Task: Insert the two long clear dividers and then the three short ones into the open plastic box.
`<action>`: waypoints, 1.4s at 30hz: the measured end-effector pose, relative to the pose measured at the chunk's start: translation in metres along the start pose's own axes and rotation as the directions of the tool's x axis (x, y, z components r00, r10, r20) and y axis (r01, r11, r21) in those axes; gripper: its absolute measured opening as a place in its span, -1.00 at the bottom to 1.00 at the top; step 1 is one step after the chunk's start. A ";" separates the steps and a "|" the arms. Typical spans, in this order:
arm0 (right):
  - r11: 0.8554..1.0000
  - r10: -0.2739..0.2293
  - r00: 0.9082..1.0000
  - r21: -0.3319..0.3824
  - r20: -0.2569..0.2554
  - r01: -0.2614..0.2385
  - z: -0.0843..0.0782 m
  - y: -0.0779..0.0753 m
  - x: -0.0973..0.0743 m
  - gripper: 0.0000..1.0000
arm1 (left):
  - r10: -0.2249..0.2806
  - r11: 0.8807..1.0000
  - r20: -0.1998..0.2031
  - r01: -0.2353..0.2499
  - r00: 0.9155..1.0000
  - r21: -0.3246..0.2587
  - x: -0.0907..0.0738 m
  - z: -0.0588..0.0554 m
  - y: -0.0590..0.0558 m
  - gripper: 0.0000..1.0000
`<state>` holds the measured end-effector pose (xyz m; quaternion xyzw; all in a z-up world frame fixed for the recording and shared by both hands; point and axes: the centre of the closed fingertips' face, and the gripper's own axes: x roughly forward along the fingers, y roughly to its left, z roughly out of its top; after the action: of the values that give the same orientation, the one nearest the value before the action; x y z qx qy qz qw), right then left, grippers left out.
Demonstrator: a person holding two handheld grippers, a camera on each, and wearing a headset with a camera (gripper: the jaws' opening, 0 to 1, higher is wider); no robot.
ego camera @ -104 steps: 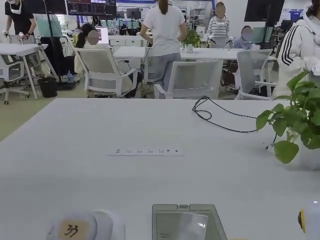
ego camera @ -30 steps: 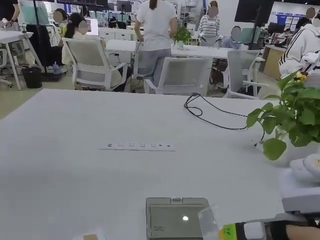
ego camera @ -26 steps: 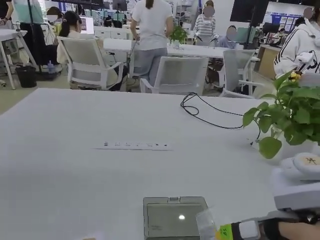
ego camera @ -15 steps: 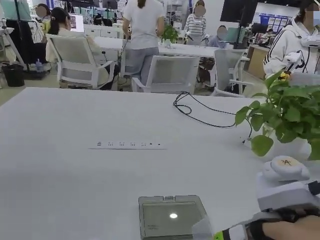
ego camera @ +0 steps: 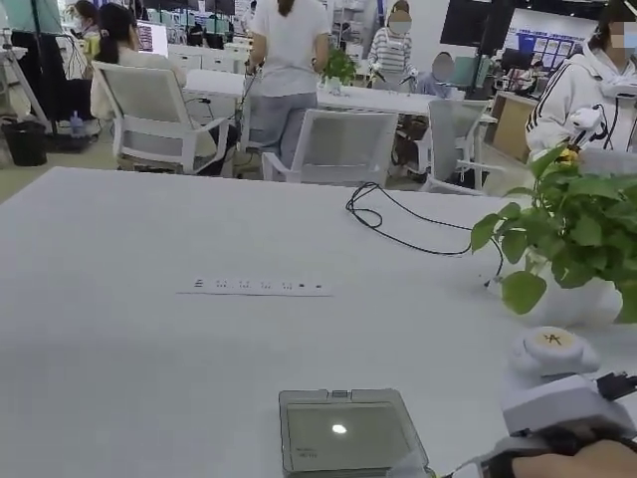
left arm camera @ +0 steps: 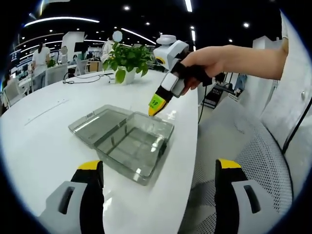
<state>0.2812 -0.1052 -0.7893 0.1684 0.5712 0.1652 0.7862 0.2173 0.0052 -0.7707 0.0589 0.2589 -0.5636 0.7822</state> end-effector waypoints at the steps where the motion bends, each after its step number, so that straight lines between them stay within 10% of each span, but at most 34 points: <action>1: 1.000 -0.002 1.000 0.000 -0.001 0.002 0.000 0.000 0.000 -0.86 | -0.001 1.000 0.001 0.001 1.000 -0.001 0.000 0.000 0.000 0.94; 42: 1.000 -0.010 1.000 -0.005 -0.014 0.010 0.000 0.001 0.007 -0.86 | -0.005 1.000 0.011 0.005 1.000 -0.026 0.002 0.001 0.000 0.91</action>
<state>0.2837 -0.1015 -0.7949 0.1625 0.5771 0.1637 0.7835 0.2185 0.0032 -0.7713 0.0448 0.2620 -0.5624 0.7830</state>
